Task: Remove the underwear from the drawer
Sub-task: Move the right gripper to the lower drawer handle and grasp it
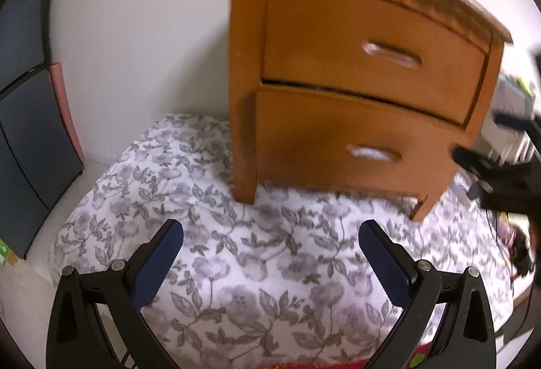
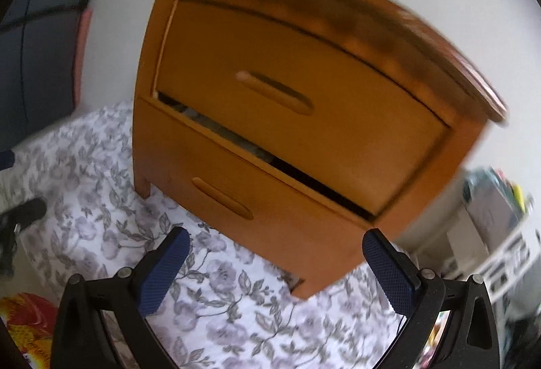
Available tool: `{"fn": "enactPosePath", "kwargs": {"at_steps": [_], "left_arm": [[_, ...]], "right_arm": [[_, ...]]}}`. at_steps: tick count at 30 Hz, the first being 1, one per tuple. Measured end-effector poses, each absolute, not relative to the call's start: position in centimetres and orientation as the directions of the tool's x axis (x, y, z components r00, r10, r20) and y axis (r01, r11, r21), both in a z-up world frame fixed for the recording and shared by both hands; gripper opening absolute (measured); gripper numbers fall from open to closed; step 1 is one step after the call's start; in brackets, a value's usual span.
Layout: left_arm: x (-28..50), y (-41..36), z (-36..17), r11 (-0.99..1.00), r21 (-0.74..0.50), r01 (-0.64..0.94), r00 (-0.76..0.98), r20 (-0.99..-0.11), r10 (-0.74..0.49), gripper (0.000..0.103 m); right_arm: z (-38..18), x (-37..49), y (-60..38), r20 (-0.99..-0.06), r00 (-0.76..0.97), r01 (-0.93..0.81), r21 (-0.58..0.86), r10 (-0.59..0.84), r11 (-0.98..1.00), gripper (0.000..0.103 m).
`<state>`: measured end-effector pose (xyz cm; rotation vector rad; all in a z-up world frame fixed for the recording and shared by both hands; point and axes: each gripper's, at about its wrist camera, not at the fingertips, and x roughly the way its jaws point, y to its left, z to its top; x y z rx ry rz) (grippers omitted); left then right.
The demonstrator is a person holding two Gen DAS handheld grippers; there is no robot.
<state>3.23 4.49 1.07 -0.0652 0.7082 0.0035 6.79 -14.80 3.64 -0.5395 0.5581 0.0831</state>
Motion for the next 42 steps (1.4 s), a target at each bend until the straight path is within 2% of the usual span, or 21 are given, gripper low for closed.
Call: {"fn": "enactPosePath", "kwargs": {"at_steps": [8, 17, 24, 30, 42], "left_arm": [[4.2, 3.7, -0.7, 1.000, -0.018, -0.024, 0.706, -0.708, 0.004, 0.103], [4.7, 3.4, -1.4, 0.999, -0.042, 0.009, 0.685, -0.728, -0.037, 0.103], [4.9, 2.7, -1.5, 0.999, -0.035, 0.042, 0.675, -0.736, -0.054, 0.103], [5.1, 2.6, -1.7, 0.998, -0.038, 0.052, 0.664, -0.745, -0.063, 0.103], [5.1, 2.3, -1.9, 0.998, -0.037, 0.057, 0.662, -0.746, -0.066, 0.103]], "right_arm": [[-0.1, 14.0, -12.4, -0.596, 0.795, -0.314, -0.563, -0.112, 0.765, 0.103], [-2.1, 18.1, -11.2, -0.593, 0.789, -0.360, -0.659, -0.161, 0.660, 0.102], [-3.3, 19.9, -11.2, -0.668, 0.728, -0.432, -0.621, -0.154, 0.654, 0.103], [-4.2, 19.6, -10.7, -0.638, 0.746, -0.414, -0.670, -0.192, 0.616, 0.103], [-3.0, 18.4, -10.7, -0.685, 0.707, -0.461, -0.633, -0.175, 0.622, 0.103]]}}
